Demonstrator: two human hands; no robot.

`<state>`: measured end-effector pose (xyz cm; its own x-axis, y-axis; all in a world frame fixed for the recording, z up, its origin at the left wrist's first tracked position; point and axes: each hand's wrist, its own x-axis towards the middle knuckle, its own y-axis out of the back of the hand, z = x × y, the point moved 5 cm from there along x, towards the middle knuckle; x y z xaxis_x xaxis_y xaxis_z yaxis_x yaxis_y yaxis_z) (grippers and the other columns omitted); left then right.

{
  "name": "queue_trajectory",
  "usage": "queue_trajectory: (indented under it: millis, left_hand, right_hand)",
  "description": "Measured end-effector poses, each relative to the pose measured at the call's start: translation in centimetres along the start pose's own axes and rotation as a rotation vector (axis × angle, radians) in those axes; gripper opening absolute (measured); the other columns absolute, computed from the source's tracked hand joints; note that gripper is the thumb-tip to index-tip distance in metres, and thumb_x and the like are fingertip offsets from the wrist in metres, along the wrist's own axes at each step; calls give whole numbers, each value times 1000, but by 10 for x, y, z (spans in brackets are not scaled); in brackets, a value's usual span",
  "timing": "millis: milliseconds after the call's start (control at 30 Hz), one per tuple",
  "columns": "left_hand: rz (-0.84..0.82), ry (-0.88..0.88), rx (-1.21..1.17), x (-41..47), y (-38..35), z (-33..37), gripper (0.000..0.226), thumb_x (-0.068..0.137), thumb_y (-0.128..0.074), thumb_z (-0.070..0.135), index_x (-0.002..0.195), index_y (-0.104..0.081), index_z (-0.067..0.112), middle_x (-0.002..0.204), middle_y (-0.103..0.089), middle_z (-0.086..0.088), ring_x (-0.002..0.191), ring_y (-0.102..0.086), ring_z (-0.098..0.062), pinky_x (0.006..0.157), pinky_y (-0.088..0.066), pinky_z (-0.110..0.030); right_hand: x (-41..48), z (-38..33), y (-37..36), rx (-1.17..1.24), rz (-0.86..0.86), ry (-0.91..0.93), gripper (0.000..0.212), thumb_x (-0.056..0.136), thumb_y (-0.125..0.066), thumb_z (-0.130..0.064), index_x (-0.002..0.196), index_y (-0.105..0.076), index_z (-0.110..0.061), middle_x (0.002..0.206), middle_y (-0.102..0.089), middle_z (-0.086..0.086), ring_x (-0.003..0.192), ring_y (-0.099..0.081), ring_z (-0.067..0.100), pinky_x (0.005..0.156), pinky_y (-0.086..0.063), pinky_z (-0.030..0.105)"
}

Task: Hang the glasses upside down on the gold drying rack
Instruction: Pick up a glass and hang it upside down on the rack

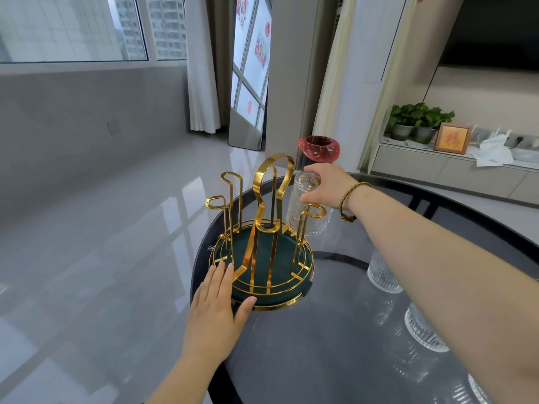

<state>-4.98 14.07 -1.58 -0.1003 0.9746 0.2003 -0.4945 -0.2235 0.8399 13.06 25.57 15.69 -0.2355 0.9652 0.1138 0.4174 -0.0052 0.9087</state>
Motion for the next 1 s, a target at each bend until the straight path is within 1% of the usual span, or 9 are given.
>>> queue_trajectory:
  millis: [233, 367, 467, 600, 667, 767, 867, 933, 1000]
  left_hand:
    - [8, -9, 14, 0, 0, 0, 72, 84, -33, 57, 141, -1, 26, 155, -3, 3, 142, 3, -14, 109, 1, -29]
    - [6, -1, 10, 1, 0, 0, 71, 85, -34, 56, 141, -2, 26, 155, -4, 3, 142, 2, -15, 111, -1, -31]
    - [12, -10, 2, -2, 3, 1, 69, 86, -35, 53, 141, -5, 25, 155, -6, 1, 142, 0, -16, 113, -3, -32]
    - [15, -24, -12, -6, 10, 6, 64, 87, -38, 49, 140, -10, 25, 155, -8, 0, 142, -2, -17, 114, -5, -34]
    - [18, -81, -1, -11, 14, 15, 61, 88, -39, 46, 140, -16, 25, 154, -12, -1, 142, -5, -18, 114, -5, -33]
    - [43, -241, 44, -22, 21, 27, 52, 88, -48, 37, 135, -32, 22, 149, -29, -3, 140, -17, -20, 112, -5, -32]
    - [9, -365, 13, -37, 17, 44, 44, 85, -56, 30, 127, -47, 19, 140, -45, -4, 135, -29, -20, 111, -15, -34]
    - [-58, -404, 25, -45, 8, 58, 45, 86, -52, 35, 129, -43, 22, 142, -41, 0, 136, -26, -16, 113, -16, -33]
    - [-99, -408, 56, -47, -1, 66, 50, 88, -46, 41, 134, -34, 25, 149, -28, 3, 140, -15, -13, 115, -9, -31]
  right_hand:
    - [-1, 5, -2, 131, 66, 14, 66, 74, -65, -22, 131, -33, -11, 138, -40, 12, 124, -38, 26, 98, -37, 35]
    - [-3, 7, -1, 162, 109, 9, 74, 73, -67, -26, 134, -27, -12, 142, -35, 12, 129, -34, 27, 102, -34, 39]
    - [-13, 11, 6, 198, 190, -7, 73, 73, -67, -28, 133, -29, -12, 142, -35, 11, 129, -32, 26, 103, -33, 38]
    - [-51, 28, 13, 300, 331, -32, 65, 74, -66, -26, 130, -36, -12, 139, -40, 9, 127, -35, 22, 99, -29, 29]
    - [-78, 40, 10, 351, 405, -55, 60, 76, -65, -24, 127, -38, -12, 136, -42, 8, 125, -37, 21, 97, -27, 25]
    - [-120, 57, -5, 449, 466, -117, 52, 77, -64, -22, 123, -43, -14, 123, -45, 4, 114, -40, 16, 96, -29, 24]
    - [-153, 71, -27, 511, 516, -189, 45, 76, -64, -22, 117, -47, -15, 111, -41, -5, 104, -38, 7, 92, -30, 21]
    - [-168, 77, -44, 538, 536, -235, 42, 76, -65, -19, 114, -48, -14, 108, -42, -6, 103, -40, 8, 89, -29, 18]
    - [-177, 81, -62, 554, 537, -282, 43, 76, -65, -18, 115, -47, -11, 109, -42, -4, 106, -42, 12, 89, -27, 15]
